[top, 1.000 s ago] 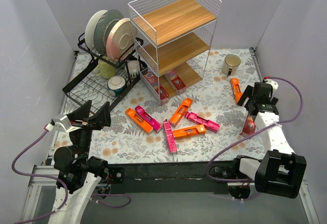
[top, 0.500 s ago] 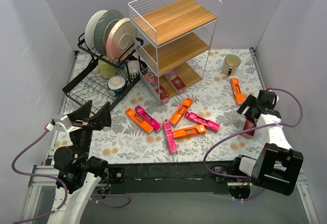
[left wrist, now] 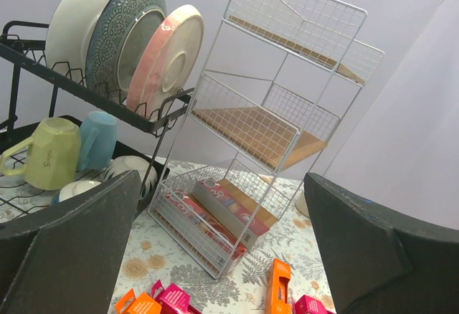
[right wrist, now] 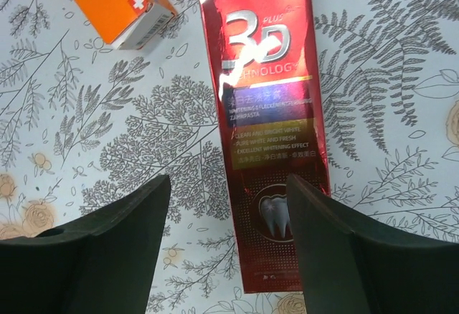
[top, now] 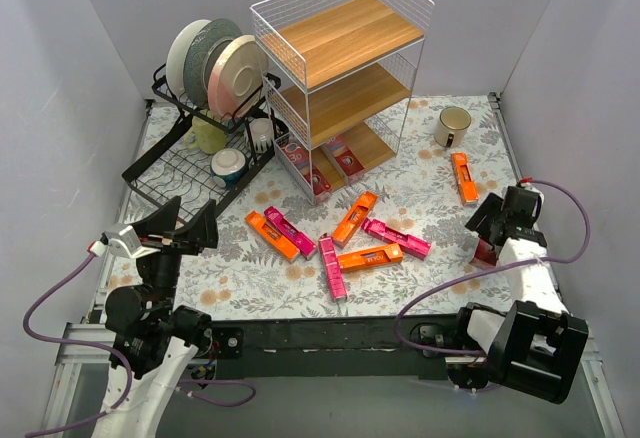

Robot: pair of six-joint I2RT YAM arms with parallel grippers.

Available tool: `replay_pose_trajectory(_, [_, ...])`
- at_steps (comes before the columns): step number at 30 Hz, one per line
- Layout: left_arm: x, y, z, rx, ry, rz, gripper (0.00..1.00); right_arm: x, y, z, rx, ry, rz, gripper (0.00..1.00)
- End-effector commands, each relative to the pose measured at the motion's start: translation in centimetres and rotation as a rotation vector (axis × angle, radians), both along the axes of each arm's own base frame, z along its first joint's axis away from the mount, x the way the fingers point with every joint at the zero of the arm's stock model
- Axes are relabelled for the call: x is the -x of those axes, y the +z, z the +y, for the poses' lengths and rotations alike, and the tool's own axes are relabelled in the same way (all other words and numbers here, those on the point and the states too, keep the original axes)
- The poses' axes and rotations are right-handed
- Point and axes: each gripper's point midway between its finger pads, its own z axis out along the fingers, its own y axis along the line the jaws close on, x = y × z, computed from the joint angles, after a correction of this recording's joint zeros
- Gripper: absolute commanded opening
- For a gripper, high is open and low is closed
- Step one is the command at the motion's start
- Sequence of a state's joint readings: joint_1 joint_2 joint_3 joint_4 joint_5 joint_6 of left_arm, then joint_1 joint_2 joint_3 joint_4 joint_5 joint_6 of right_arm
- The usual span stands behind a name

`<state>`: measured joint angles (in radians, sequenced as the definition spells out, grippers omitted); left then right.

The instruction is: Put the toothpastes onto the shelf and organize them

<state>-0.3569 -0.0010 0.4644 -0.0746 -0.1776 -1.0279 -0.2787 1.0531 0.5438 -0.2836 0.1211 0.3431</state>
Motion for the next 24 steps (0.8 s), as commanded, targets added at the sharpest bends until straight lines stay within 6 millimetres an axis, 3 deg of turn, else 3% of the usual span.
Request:
replay_pose_trajectory(1, [1.0,0.5,0.4,0.002,0.005,-0.042,0.98,1.5,-1.4,3.0,-0.1,0.084,0.065,0.73])
replay_pose_trajectory(5, [0.8,0.4,0.3,0.0,0.005,-0.035,0.98,1.6,0.0,2.8,-0.046,0.065,0.074,0.74])
replay_pose_trajectory(6, [0.8,0.4,0.3,-0.002,0.005,-0.032,0.98,1.4,1.2,1.8,-0.002,0.02,0.049,0.75])
replay_pose_trajectory(11, [0.6,0.2,0.3,-0.004,0.008,-0.025,0.98,3.3,3.2,-2.2,0.174,-0.171,0.055,0.83])
replay_pose_trajectory(14, [0.6,0.3,0.3,-0.004,0.005,-0.027,0.98,3.2,4.0,-3.2,0.211,-0.218,0.021,0.92])
replay_pose_trajectory(17, [0.7,0.2,0.3,-0.005,0.005,-0.027,0.98,2.3,3.2,-2.5,0.167,-0.18,0.019,0.99])
replay_pose_trajectory(20, [0.7,0.3,0.3,-0.005,0.004,-0.03,0.98,1.5,1.6,-1.3,0.104,-0.134,0.051,0.99])
replay_pose_trajectory(24, [0.7,0.2,0.3,-0.006,0.004,-0.026,0.98,1.4,-0.3,-1.4,0.095,-0.133,0.079,0.99])
